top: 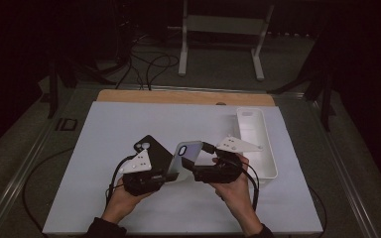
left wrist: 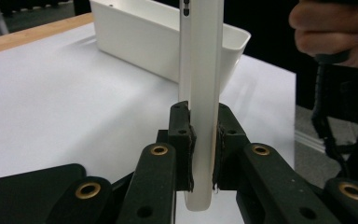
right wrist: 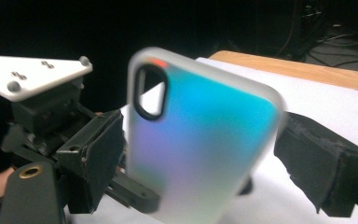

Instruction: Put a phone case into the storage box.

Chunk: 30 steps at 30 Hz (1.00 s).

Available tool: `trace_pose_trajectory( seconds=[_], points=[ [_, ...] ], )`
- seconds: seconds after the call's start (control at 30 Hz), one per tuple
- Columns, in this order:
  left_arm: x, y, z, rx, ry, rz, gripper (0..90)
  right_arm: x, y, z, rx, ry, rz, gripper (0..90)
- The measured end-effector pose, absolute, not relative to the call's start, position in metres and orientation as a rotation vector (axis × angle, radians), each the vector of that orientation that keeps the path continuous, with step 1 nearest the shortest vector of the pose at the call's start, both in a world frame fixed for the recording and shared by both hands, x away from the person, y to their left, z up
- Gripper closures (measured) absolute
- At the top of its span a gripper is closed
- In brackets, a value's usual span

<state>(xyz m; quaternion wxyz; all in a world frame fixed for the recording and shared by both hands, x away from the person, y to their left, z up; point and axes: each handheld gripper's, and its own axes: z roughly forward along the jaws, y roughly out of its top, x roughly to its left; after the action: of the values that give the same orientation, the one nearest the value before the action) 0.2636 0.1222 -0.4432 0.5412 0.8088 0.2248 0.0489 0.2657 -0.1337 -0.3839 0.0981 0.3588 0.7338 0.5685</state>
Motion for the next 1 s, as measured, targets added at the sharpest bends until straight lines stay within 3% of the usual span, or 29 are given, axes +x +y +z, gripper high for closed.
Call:
trace_pose_trajectory(
  seconds=[1.0],
  points=[
    [0.263, 0.113, -0.449, 1.958, 0.551, 0.120, 80.8, 0.271, -0.105, -0.384, 1.190, 2.051, 1.650, 16.5]
  ],
)
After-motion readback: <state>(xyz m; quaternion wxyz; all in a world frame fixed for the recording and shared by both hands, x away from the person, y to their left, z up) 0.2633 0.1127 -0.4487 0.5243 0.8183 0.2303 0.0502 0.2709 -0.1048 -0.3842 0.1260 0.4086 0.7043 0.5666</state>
